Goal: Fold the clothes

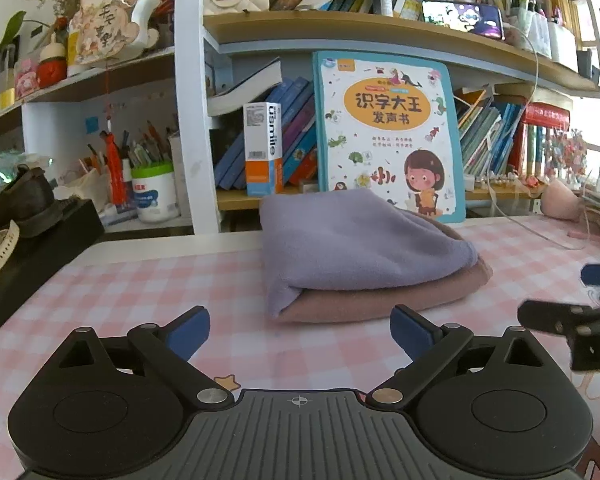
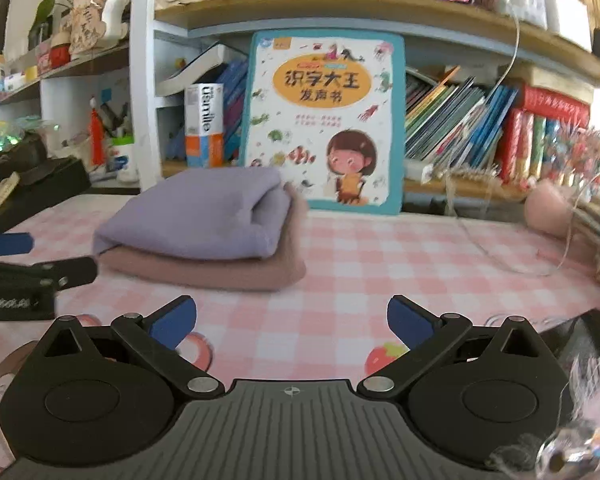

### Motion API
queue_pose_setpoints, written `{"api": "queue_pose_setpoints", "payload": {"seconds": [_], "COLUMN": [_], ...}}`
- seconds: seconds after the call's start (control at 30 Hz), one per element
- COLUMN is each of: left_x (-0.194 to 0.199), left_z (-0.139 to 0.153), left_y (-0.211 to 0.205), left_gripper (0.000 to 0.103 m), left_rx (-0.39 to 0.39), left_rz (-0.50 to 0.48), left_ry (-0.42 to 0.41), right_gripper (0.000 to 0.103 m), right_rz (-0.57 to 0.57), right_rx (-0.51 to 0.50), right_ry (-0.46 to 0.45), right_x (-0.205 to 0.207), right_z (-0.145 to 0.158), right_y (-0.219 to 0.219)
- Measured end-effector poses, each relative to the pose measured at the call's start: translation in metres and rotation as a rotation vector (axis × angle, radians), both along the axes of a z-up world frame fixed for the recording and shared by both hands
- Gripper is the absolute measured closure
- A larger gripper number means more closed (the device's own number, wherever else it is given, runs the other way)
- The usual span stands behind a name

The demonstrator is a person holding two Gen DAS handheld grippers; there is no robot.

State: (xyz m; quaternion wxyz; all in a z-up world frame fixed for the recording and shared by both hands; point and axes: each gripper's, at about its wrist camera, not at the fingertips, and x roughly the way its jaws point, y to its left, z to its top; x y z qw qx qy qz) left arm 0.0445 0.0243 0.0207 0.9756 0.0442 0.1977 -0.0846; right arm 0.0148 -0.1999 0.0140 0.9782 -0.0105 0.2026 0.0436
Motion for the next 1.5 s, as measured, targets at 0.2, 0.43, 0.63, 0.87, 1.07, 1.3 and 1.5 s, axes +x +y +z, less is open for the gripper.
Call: {"api": "queue_pose_setpoints", "payload": {"seconds": [0.2, 0.43, 0.63, 0.87, 1.07, 1.3, 1.5], "left_x": [-0.0036, -0.0034, -0.0028, -0.0024, -0.0021, -0.0025, -0.0022], "left_z": [0.0005, 0.0010, 0.0010, 0.0007, 0.0006, 0.0004, 0.0006], "left_y": [-0.0013, 0.0025, 0.0019, 0.0020, 0.0015, 0.0020, 0.0011], "left_gripper": [0.003, 0.000, 0.000, 0.000, 0.000, 0.000, 0.000], "left_rx": [0.006, -0.011, -0.006, -0.005, -0.001, -0.002, 0.000], "left_rz": [-0.010, 0.000, 0.002, 0.005, 0.002, 0.000, 0.001], "left_ry": [-0.005, -0.005, -0.003, 0.001, -0.002, 0.000, 0.002], "right_gripper": [0.000, 0.000, 0.000, 0.000, 0.000, 0.000, 0.000], "right_rz": [-0.001, -0.004, -0.001, 0.006, 0.005, 0.006, 0.007], "right_rx": [-0.009, -0.003, -0.003, -0.002, 0.002, 0.002, 0.004], "right_ry": [0.001, -0.025, -0.004, 0.008, 0.010, 0.014, 0.018], "right_x": [-0.0045, -0.0091, -0.0061, -0.0044, -0.0044, -0.0035, -0.0030], "right_z": [0.0001, 0.0019, 0.0011, 0.0008, 0.0008, 0.0008, 0.0006], "right_y": [0.0035, 0.0031, 0.0038, 0.0043, 0.0038, 0.0040, 0.0042]}}
